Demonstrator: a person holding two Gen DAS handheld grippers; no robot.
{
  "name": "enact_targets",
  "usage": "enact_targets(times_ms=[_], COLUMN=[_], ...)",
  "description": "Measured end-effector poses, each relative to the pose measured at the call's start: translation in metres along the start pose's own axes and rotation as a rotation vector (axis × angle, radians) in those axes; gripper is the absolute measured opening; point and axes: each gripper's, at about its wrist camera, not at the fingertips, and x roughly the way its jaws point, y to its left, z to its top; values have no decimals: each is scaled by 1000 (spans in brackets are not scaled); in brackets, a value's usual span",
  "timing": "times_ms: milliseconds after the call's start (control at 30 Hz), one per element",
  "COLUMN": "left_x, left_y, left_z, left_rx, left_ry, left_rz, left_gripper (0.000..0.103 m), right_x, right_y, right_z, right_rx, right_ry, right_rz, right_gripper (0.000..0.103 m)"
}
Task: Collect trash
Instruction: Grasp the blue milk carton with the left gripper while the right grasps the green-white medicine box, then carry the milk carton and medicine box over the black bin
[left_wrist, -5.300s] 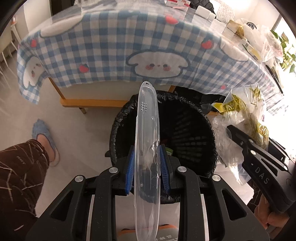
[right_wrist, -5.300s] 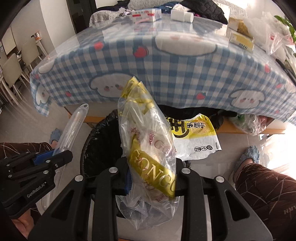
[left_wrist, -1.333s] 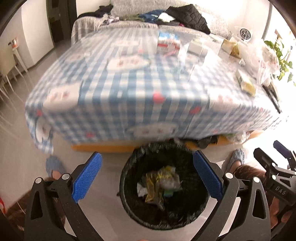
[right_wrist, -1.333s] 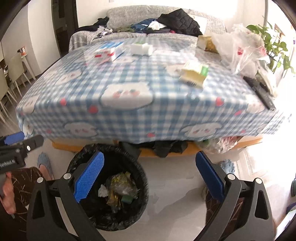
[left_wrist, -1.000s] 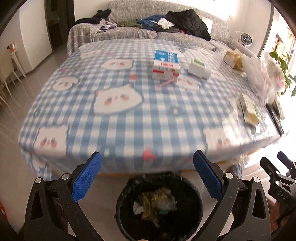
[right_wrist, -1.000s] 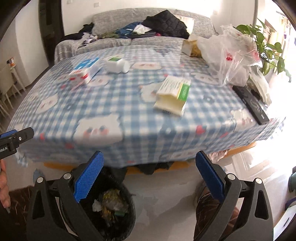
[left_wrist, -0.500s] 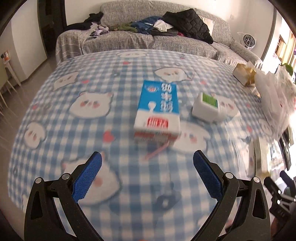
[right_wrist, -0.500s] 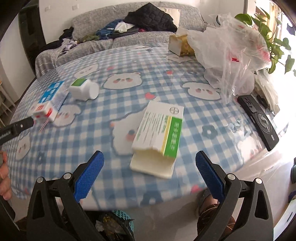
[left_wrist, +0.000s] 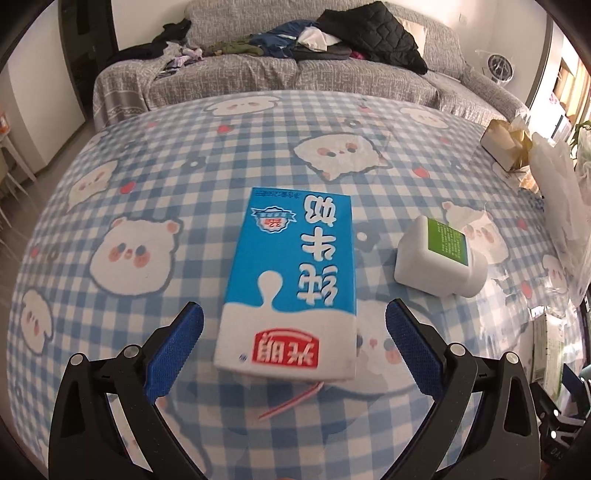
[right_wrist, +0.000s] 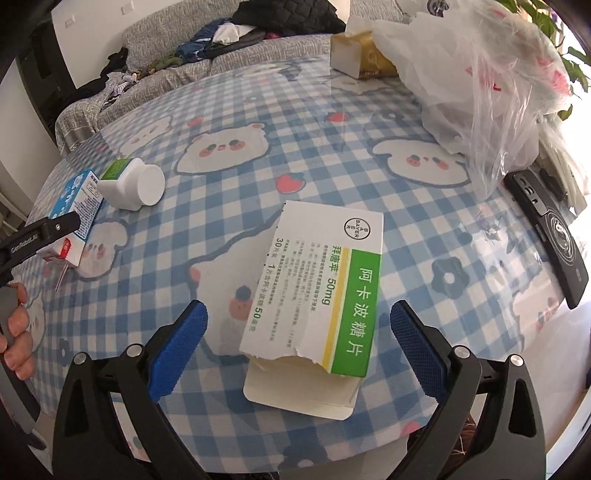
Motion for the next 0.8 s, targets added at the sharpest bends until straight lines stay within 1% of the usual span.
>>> enact_targets(times_ms=[67, 167, 233, 300, 367, 400, 433, 467, 567, 667, 800], left_x=[5, 9, 11, 11, 10, 10, 9, 8, 5, 1, -8], left_y=[0, 2, 3, 2, 1, -1, -1, -1, -2, -2, -2], left_z=[1, 1, 1, 2, 2, 2, 2, 2, 0, -2, -6], left_rx=[-5, -16, -18, -18, -10, -5, -1, -5, -2, 8, 7], left_ry=[8, 10, 13, 13, 15, 17, 18, 16, 14, 4, -9], left_rz=[-4, -2, -9, -14, -16, -9, -5, -6, -1, 7, -2], left_gripper=[95, 90, 84, 79, 73, 63, 63, 63, 62, 62, 62], right_x=[2, 3, 4, 5, 7, 6, 5, 4, 3, 0, -3], right_y=[0, -3, -5, -6, -4, -3, -4, -5, -8, -7, -4], right_z=[1, 3, 4, 4, 5, 5, 5, 5, 6, 5, 3], right_rx=[-4, 15, 24, 23, 11, 7, 8, 8, 19, 6, -10], right_ry=[1, 3, -1, 6, 0, -4, -15, -21, -22, -28, -38], right_rz=[-12, -3, -9, -10, -24, -31, -44, -55, -25, -26, -26], right_gripper=[95, 95, 89, 87, 81, 72, 63, 63, 61, 61, 61])
